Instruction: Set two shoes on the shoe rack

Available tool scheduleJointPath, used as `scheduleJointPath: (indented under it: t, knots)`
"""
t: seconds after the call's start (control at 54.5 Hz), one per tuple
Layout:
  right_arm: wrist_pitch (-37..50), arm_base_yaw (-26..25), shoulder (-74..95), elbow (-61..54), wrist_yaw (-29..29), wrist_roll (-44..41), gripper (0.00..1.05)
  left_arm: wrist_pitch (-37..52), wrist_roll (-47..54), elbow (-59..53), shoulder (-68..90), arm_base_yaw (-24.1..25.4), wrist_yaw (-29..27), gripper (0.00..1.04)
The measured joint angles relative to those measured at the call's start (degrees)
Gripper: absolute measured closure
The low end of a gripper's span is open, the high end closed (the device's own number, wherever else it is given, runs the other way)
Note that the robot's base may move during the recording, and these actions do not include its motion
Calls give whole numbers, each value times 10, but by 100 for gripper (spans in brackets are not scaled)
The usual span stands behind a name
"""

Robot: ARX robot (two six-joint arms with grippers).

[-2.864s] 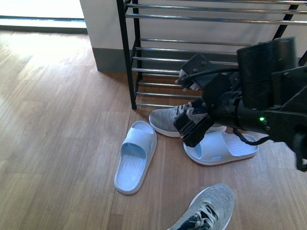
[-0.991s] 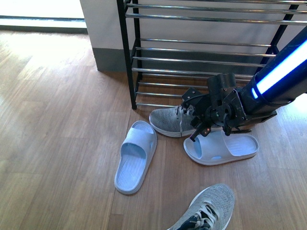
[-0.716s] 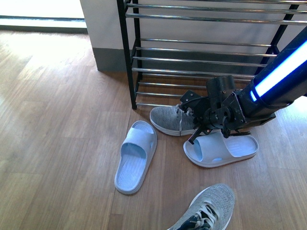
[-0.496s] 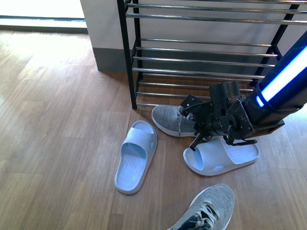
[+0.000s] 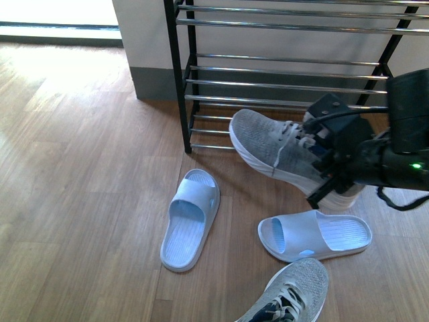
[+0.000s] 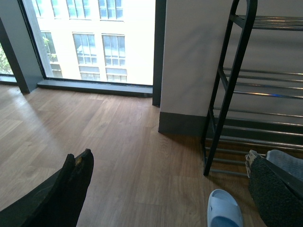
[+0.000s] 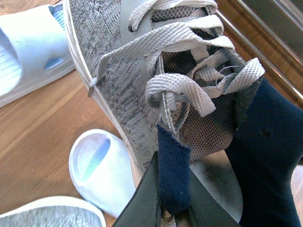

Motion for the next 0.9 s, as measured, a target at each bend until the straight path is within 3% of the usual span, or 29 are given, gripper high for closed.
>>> scheduleJointPath:
  t: [0.184,0.349,0.514,0.698,0.899]
  knots:
    - [10,-56,-120,-123,-24,40,103,0,0,0,0,0,0,9]
    - [66,-141,-296,-234,-5,163,103,0,0,0,0,0,0,9]
    - [53,-189,-471,-323,10,245,103,0,0,0,0,0,0,9]
    - [-23,-221,-631,-380,-28,294,103,0,0,0,0,0,0,9]
    - [-26,-234,-677,-398,-51,298,103,0,0,0,0,0,0,9]
